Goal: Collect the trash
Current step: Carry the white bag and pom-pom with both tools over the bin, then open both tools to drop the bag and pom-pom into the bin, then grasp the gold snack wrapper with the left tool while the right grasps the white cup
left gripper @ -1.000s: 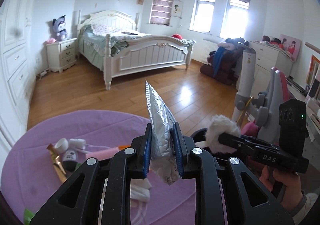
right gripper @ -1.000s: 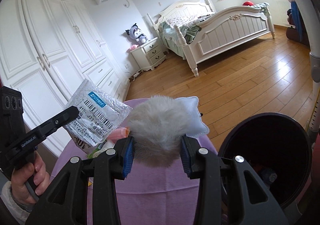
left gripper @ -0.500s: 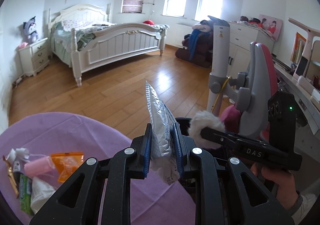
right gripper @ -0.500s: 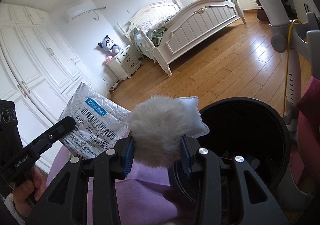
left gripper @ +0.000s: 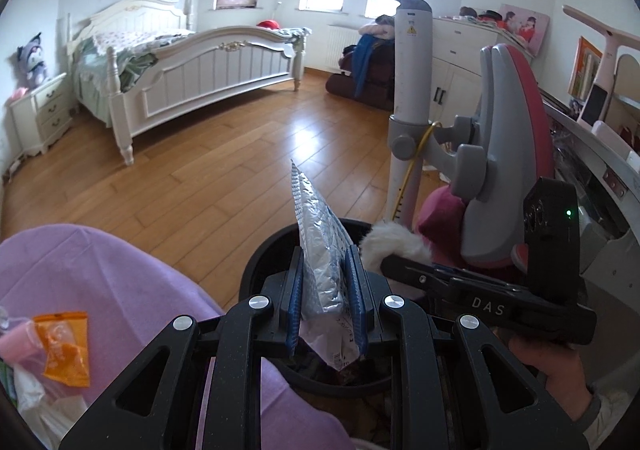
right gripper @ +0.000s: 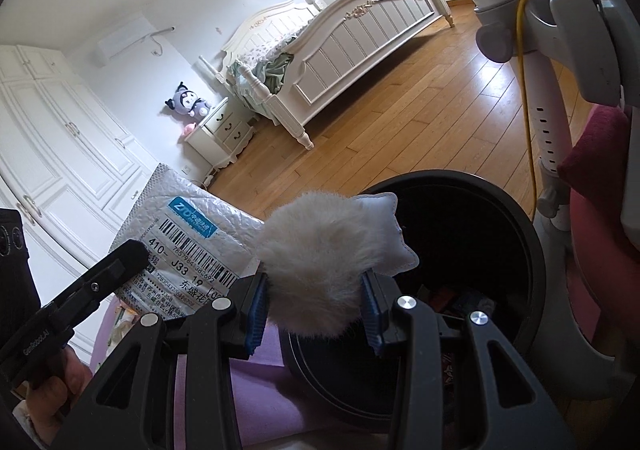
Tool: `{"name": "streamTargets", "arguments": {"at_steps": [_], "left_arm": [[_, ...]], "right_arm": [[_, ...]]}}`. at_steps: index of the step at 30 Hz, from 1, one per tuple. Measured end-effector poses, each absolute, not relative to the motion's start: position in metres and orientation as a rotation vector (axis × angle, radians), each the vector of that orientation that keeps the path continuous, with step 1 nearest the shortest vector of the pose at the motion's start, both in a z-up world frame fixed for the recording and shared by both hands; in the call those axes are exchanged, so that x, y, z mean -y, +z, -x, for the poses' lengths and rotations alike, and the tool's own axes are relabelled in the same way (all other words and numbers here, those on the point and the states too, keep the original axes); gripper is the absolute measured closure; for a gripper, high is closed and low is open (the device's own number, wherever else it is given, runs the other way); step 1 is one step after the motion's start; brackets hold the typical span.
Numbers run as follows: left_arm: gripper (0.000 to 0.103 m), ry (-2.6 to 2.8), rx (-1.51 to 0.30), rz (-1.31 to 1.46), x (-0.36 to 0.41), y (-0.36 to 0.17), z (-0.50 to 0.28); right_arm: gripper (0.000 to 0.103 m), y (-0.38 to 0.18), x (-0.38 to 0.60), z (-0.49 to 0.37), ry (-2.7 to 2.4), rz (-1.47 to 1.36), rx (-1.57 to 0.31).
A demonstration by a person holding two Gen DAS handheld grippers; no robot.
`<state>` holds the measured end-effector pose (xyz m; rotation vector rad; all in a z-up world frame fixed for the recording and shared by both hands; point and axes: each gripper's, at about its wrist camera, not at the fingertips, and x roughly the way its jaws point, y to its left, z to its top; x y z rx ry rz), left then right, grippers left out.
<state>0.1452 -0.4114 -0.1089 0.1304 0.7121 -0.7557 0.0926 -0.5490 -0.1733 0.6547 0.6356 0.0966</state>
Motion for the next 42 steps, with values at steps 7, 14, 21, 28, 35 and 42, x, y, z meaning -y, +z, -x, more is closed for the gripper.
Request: {"name": "streamTargets", "arguments": {"at_steps": [7, 14, 21, 28, 35, 42], "left_arm": [[0.082, -0.778, -0.728, -0.148, 0.427, -0.113, -0.152], [0.038, -0.789, -0.705, -0.162, 0.435, -0.107, -0.148], [0.026, -0.773, -0.682, -0.159, 0.416, -0.095, -0.135], [0.025, -0.693, -0.692, -0.097, 0.353, -0.079, -0.135], [0.025, -0.543, -0.696, -0.010, 0.252, -0.070, -0.144], [0.026, -0.308, -0.701, 0.052, 0.133, -0.075, -0.167]], "right_arm": [[0.061, -0.180, 0.561, -0.088, 0.059, -0.685, -0.647], [0.039, -0.171, 0.570, -0.081, 0.032, -0.705, -0.628], [0.037, -0.161, 0.553, -0.082, 0.054, -0.676, -0.630], [0.034, -0.151, 0.514, -0.090, 0.124, -0.628, -0.655], [0.033, -0.134, 0.454, -0.108, 0.249, -0.531, -0.691], [0.033, -0.119, 0.392, -0.130, 0.355, -0.421, -0.734]]}}
